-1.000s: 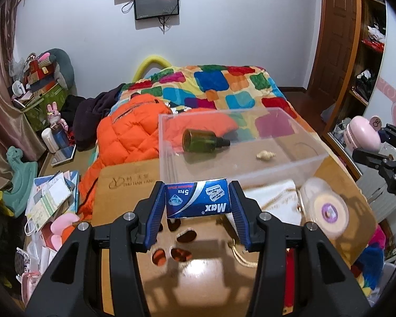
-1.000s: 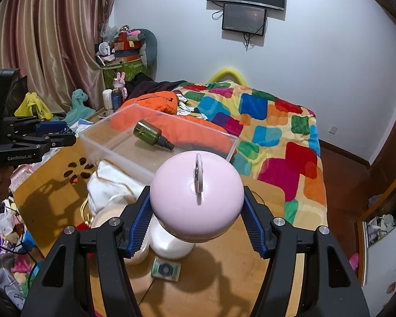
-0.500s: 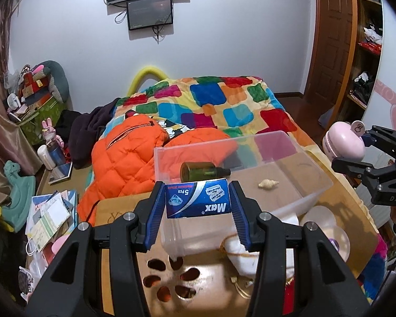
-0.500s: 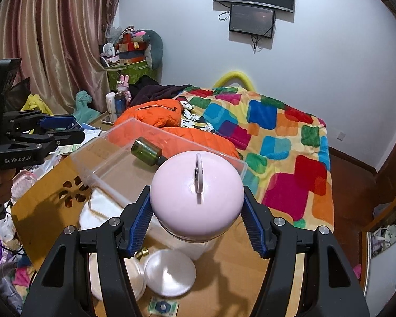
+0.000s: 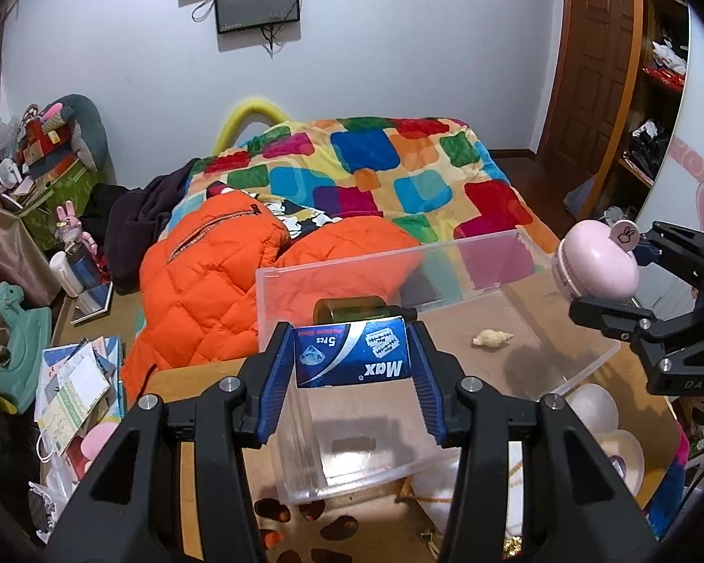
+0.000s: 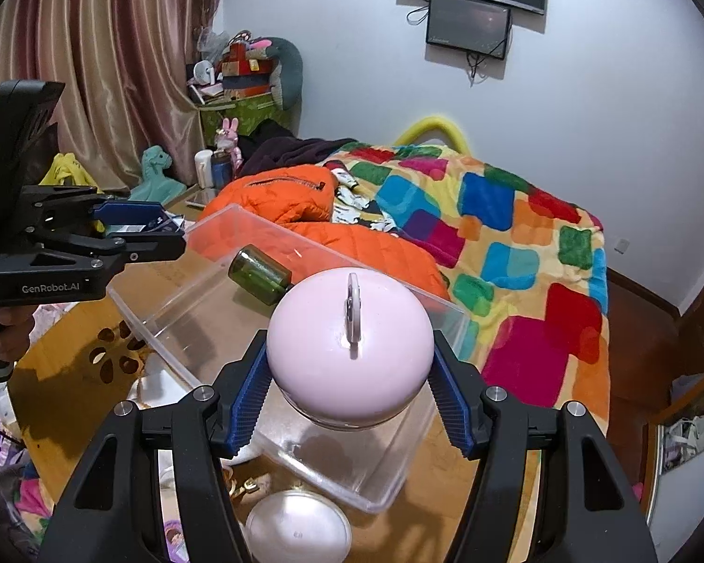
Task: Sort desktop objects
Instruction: 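Lift the blue card box and pink container and carry them over the clear box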
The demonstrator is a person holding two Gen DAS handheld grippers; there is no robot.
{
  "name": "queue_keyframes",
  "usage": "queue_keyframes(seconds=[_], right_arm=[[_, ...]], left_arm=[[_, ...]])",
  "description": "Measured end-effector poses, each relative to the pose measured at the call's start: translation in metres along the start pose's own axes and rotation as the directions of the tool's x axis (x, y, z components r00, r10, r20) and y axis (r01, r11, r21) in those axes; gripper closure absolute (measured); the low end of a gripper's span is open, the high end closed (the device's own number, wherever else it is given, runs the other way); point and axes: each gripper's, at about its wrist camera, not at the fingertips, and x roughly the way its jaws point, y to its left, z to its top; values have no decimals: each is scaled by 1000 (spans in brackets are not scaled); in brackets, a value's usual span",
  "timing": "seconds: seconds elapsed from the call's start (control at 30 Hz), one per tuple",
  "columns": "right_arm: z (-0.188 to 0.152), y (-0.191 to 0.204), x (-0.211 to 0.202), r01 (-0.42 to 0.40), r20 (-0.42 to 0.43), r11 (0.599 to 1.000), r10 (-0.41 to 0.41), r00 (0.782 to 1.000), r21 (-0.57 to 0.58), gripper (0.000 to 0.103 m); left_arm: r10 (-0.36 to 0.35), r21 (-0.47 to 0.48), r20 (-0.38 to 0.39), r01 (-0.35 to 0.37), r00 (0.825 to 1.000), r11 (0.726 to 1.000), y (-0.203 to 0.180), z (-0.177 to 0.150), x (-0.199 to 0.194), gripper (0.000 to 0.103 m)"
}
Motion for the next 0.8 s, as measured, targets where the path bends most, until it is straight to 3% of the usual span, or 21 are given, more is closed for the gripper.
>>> queue_keyframes(seconds=[0.8], right_arm=[[6, 4, 67, -80, -152, 997, 76, 985, -20, 43]], left_arm=[[-29, 17, -137, 31, 990, 999, 4, 0, 56, 55]])
